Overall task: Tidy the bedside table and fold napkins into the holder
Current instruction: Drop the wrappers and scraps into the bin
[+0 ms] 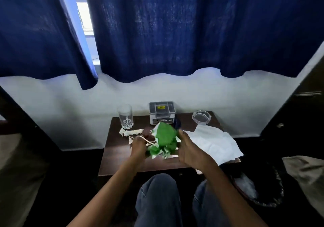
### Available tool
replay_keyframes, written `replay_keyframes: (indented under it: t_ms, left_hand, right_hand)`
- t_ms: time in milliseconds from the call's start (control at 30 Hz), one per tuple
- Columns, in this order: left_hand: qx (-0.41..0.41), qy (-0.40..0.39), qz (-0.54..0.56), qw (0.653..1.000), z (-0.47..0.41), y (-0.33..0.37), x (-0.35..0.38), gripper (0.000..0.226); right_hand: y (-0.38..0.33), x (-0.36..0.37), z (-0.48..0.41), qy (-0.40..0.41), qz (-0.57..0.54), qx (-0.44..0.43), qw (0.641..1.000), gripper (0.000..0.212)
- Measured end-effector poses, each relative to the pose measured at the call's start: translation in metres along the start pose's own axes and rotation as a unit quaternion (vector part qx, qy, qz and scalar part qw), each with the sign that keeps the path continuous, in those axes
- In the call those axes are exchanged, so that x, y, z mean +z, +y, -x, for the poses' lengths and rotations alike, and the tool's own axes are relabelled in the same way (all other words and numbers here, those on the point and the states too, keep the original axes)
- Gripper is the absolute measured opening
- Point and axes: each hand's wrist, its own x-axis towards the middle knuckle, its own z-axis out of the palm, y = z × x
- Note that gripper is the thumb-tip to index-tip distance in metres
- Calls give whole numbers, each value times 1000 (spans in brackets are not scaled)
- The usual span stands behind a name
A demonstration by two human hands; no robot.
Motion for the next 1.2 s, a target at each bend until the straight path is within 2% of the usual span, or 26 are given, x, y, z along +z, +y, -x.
replay_keyframes:
  t_ms: [133,200,267,333,400,467,567,667,733,833,900,1067,1200]
  left_hand:
    - [27,-42,-130,990,-2,-18,19,24]
    - [11,-72,-125,989,8,-17,34,22]
    - [1,-109,-128,986,14,-14,50,17]
    - [2,-139,-126,982,12,-16,66,3]
    - [-3,-162,-124,979,8,-21,83,12]
    - [-22,-185,-130,974,6,-27,105,10]
    - [-49,-230,-129,963,8,-39,137,27]
    - [-69,-258,-128,955,11,-54,163,32]
    - [-69,-274,-149,948,11,-62,177,30]
    - [-64,-286,-169,941,11,-72,190,26]
    - [-60,-288,-176,939,11,-76,194,27]
    - [-57,-278,-180,942,4,-78,195,27]
    - [-54,-276,-172,944,2,-74,188,22]
  right_hand:
    - [-8,-21,6,45,12,-20,999,40]
    - [-13,-38,13,81,-25,-30,996,43]
    - [-17,-60,23,118,-81,-54,988,35]
    - [-21,-87,37,165,-136,-88,973,27]
    - [-23,-118,51,220,-169,-121,953,30]
    - [-19,-154,66,288,-205,-161,922,40]
    - [-9,-206,90,427,-250,-225,839,52]
    - [-2,-246,109,555,-277,-228,750,53]
    - [1,-264,120,600,-262,-220,723,60]
    - [4,-282,129,616,-208,-195,734,81]
    - [5,-292,131,611,-194,-173,748,81]
    - [10,-310,129,588,-224,-134,766,46]
    - [13,-297,127,577,-216,-130,777,29]
